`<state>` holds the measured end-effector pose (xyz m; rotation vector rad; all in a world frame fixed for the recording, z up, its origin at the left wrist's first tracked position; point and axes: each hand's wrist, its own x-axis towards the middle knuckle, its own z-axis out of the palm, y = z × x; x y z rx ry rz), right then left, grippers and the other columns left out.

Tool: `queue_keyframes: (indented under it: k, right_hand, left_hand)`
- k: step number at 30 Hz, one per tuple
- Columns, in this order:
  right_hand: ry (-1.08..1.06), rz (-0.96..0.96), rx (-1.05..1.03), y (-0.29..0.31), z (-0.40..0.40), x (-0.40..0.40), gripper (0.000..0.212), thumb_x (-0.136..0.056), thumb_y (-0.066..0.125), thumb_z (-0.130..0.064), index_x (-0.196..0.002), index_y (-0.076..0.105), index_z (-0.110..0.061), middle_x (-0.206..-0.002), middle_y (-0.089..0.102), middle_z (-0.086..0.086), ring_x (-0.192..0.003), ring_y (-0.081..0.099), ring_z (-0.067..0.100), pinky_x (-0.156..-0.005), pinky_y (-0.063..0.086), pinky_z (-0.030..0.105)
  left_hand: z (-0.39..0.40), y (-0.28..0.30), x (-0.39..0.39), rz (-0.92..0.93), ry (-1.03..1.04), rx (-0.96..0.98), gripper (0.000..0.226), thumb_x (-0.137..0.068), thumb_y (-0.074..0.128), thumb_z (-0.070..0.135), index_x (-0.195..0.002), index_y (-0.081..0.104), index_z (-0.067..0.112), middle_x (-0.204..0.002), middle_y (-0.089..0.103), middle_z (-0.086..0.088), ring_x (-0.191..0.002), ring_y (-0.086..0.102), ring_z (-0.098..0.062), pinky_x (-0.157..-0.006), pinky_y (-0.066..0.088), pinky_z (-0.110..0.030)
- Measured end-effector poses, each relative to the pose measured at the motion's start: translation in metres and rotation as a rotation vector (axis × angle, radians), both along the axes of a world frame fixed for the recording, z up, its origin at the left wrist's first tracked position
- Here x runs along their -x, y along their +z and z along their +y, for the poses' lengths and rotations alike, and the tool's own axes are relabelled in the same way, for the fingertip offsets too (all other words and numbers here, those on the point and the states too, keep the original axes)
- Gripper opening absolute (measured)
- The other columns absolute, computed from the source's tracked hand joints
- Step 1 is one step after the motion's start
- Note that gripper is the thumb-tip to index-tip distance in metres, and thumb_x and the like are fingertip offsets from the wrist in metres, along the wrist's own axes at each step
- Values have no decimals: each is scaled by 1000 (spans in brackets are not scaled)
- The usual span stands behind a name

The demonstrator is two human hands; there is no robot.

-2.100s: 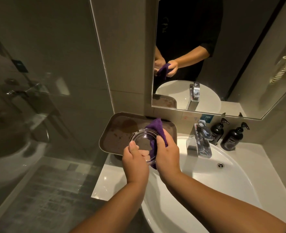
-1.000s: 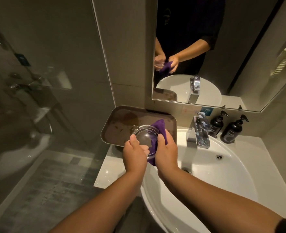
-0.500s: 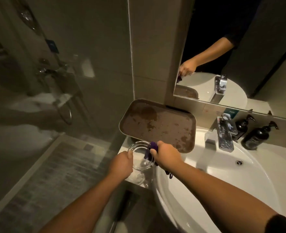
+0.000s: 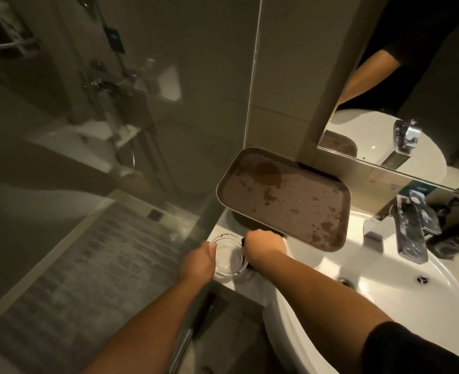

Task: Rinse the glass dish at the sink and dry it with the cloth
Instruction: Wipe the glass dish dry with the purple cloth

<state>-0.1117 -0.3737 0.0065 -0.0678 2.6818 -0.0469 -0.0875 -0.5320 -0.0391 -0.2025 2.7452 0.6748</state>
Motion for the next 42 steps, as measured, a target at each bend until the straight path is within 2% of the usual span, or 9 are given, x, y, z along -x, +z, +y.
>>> queue_keyframes:
  k: [7, 13, 18, 22, 28, 35, 38, 42]
  right_hand:
    - [37, -36, -79, -21, -7, 11, 23, -92, 64, -19, -114, 67, -16, -100, 72, 7, -85, 69, 25, -81, 56, 38]
    - [33, -35, -86, -26, -11, 15, 23, -92, 64, -21, -115, 66, -17, -97, 72, 7, -81, 69, 26, -79, 60, 41]
    - [35, -48, -86, -24, -11, 16, 26, -93, 63, -21, -119, 63, -17, -102, 71, 7, -84, 69, 26, -82, 58, 41]
    - [-13, -51, -56, -23, -10, 18, 23, -97, 57, -29, -113, 67, -17, -91, 67, 4, -78, 63, 21, -85, 55, 38]
    - [-47, -71, -8, -18, -9, 20, 25, -96, 58, -37, -109, 69, -18, -86, 64, 2, -79, 65, 19, -84, 55, 34]
    - [6, -108, -5, -2, -5, 11, 25, -96, 59, -21, -119, 63, -12, -107, 70, 9, -91, 67, 25, -85, 55, 36]
    - [-9, -112, 42, 6, -3, 6, 26, -94, 62, -20, -119, 65, -13, -106, 70, 9, -91, 67, 24, -86, 56, 36]
    - [-56, -89, 81, 16, 8, 3, 22, -94, 58, -19, -112, 68, -11, -105, 70, 10, -83, 61, 25, -79, 52, 34]
  left_hand:
    - [-4, -18, 6, -6, 2, 6, 49, -105, 20, 42, -122, 55, 13, -114, 68, -15, -106, 63, -35, -85, 48, -38]
    - [-6, -28, 9, -30, -15, 63, 46, -105, 19, 40, -129, 49, 15, -112, 69, -14, -103, 64, -35, -84, 50, -39]
    - [-6, -28, 12, -53, -18, 105, 43, -105, 20, 38, -137, 42, 19, -115, 68, -13, -105, 64, -33, -84, 49, -39]
    - [-8, -31, 13, -56, -38, 123, 41, -106, 21, 36, -139, 39, 20, -111, 69, -12, -102, 65, -32, -80, 50, -38]
    - [-8, -32, 13, -55, -46, 124, 42, -106, 22, 35, -141, 38, 20, -113, 69, -12, -103, 65, -32, -80, 51, -38]
    - [-9, -32, 13, -37, -56, 113, 40, -106, 23, 35, -137, 41, 18, -111, 69, -11, -100, 65, -31, -80, 51, -38]
    - [-10, -33, 14, -34, -61, 112, 40, -106, 22, 34, -137, 41, 18, -111, 69, -11, -100, 65, -29, -80, 51, -38]
    - [-8, -34, 15, -58, -58, 103, 40, -106, 23, 33, -139, 40, 18, -115, 68, -13, -106, 64, -33, -83, 49, -39]
